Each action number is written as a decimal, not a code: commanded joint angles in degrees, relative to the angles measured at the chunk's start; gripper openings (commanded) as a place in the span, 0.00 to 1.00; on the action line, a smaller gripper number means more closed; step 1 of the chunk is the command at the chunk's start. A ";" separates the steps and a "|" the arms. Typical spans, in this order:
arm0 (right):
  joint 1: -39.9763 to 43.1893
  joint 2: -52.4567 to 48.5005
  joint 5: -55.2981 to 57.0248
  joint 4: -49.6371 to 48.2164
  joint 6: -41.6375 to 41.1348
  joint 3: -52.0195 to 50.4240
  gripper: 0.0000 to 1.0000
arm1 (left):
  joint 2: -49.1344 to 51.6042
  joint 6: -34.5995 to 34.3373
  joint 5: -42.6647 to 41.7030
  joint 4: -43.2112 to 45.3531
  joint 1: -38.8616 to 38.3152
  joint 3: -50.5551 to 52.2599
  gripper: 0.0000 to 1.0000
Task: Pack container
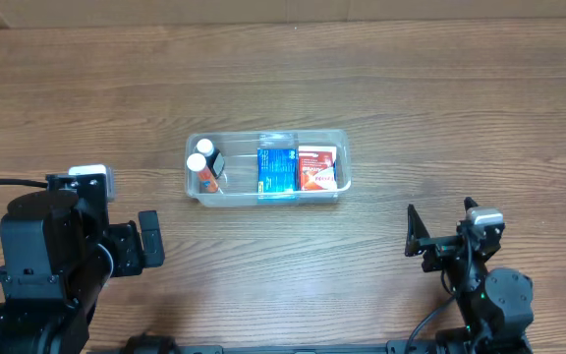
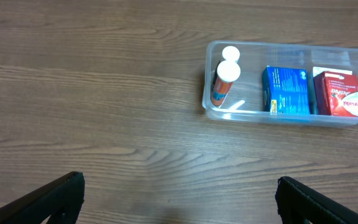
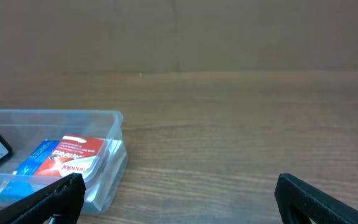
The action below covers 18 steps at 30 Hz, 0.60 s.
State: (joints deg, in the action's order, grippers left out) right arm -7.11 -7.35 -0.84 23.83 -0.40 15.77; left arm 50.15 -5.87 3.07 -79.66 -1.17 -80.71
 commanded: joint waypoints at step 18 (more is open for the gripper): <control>0.44 7.21 0.33 -26.43 12.92 -15.30 1.00 | 0.04 -1.01 0.39 0.17 -0.39 -0.02 1.00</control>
State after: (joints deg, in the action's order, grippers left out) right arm -7.11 -0.82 -1.06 -2.57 7.77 2.02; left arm 50.15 -5.87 3.07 -79.66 -1.15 -80.71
